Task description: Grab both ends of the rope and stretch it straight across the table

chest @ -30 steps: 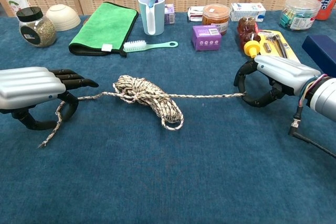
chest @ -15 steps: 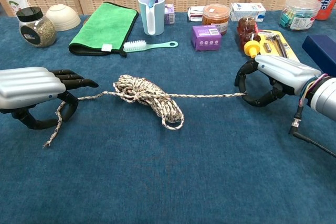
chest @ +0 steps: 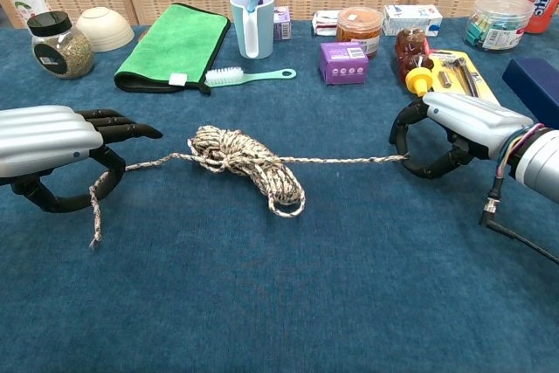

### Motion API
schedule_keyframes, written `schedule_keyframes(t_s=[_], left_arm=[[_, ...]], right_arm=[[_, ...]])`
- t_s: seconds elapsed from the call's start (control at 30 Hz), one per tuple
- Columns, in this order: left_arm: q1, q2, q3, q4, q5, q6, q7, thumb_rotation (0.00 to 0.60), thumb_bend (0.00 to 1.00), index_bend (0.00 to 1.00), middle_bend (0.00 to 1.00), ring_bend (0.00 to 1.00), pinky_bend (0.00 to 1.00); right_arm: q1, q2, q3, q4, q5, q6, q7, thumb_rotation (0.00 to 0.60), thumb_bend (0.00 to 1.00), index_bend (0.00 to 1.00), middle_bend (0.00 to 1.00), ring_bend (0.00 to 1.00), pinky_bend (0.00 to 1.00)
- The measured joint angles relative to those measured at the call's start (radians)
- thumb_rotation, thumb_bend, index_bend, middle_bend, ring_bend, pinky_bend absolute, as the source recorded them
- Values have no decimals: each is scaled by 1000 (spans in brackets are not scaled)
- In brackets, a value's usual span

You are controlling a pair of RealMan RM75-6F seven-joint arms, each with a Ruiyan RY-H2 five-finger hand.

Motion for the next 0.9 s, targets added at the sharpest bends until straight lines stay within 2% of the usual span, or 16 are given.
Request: schedule_keyframes(t_s=[0.6,0.9], left_arm=[[14,14,-3,-5,-4,31,-16,600,422,675,52,0,0],[20,43,-26,-28,-15,63,-35,600,424,730,163,4,0]], right_arm=[[-1,5,2,-11,-1,3,1,600,439,793,388,191,0],[-4,32,11,-28,4,10,-1,600,439,797,393,195,0]])
